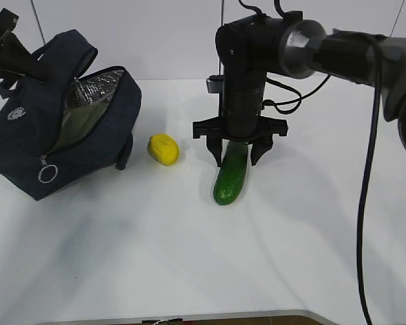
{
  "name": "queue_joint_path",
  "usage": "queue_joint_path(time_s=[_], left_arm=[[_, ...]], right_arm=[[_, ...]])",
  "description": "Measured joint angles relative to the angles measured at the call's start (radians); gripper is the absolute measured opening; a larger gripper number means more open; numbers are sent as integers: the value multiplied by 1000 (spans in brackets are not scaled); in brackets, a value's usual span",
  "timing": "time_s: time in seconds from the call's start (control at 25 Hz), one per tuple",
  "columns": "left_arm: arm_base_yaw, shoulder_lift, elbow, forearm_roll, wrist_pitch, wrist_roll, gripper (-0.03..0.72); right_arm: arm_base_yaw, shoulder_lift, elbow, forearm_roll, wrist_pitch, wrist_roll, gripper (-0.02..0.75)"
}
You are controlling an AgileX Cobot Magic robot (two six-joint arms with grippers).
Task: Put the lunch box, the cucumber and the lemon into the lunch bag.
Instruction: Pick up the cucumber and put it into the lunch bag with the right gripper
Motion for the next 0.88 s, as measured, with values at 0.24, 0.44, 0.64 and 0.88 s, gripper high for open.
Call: queue_joint_path(time_s=[0.24,0.44,0.64,0.88], left_arm=[[0,0,0,2,0,0,-13],[0,0,0,2,0,0,-13],[0,0,0,4,0,-2,-13],[0,0,0,34,0,-2,-13]], right_arm=[[0,1,0,2,0,0,494],[0,1,0,2,0,0,347],[0,5,-38,21,2,-12,332],[0,7,-209,171,7,-78,331]])
